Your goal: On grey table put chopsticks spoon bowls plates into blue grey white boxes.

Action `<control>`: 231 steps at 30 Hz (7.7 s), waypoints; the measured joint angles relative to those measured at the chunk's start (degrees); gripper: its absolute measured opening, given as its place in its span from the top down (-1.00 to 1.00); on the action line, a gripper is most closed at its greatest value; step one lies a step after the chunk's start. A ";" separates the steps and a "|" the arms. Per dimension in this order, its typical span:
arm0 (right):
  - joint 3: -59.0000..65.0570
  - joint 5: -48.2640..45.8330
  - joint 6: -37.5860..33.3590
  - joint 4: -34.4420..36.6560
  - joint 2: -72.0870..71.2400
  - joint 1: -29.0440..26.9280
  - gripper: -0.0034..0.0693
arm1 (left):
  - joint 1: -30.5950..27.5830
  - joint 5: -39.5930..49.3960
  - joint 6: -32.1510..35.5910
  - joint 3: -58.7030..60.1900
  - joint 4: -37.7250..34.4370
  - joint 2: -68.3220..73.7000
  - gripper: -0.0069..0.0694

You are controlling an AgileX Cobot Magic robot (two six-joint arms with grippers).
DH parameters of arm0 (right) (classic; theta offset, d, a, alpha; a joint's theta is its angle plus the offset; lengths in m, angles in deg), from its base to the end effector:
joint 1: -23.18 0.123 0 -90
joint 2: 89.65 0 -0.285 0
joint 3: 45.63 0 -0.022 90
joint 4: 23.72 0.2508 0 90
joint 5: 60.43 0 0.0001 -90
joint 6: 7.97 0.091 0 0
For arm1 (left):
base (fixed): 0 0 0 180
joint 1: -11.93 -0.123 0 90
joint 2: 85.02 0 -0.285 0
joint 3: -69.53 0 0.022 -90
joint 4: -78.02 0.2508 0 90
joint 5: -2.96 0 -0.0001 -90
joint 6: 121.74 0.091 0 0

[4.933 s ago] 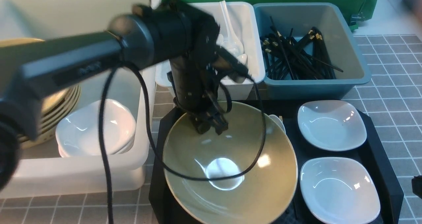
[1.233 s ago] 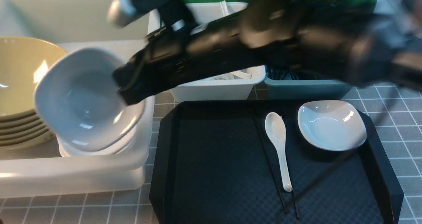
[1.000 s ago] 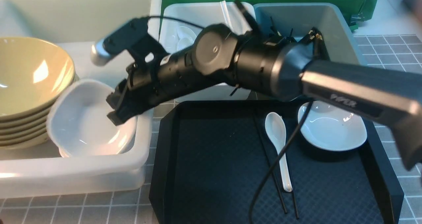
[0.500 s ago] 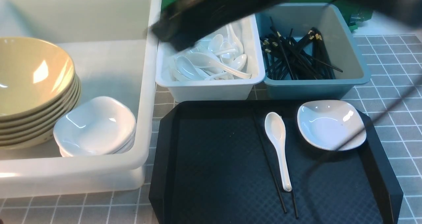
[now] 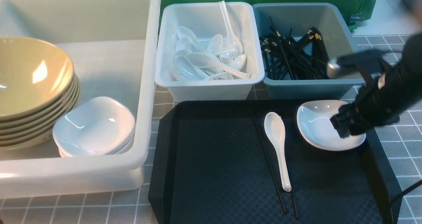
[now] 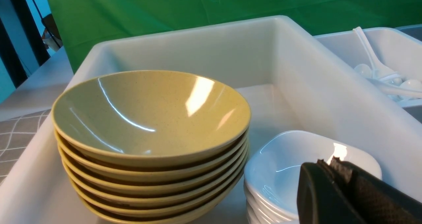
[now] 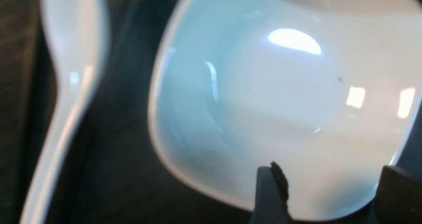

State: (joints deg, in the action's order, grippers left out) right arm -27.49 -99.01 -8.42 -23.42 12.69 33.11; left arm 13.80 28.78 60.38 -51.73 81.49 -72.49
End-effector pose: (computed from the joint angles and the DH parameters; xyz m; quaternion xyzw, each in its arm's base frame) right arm 0.3158 0.0556 0.2081 -0.0872 0.9795 0.0170 0.1809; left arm 0.0426 0.0010 0.2749 0.0378 0.7483 0.0294 0.6617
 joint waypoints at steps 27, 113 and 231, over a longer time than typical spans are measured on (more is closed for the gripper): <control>1.25 8.13 -2.23 13.07 6.06 8.77 -0.30 | 0.00 -4.57 1.58 2.76 0.18 0.00 0.85; -3.31 7.55 -5.36 4.18 9.38 20.74 -0.24 | 0.00 -4.80 1.63 2.76 0.23 0.00 0.85; -15.90 -7.84 -9.67 5.36 5.85 25.77 -0.19 | 0.00 -5.65 1.64 3.28 0.40 0.00 0.85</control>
State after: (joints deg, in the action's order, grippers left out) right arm -43.39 -106.84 -18.09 -18.06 18.54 58.87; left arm 13.80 23.13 62.02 -48.46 81.89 -72.49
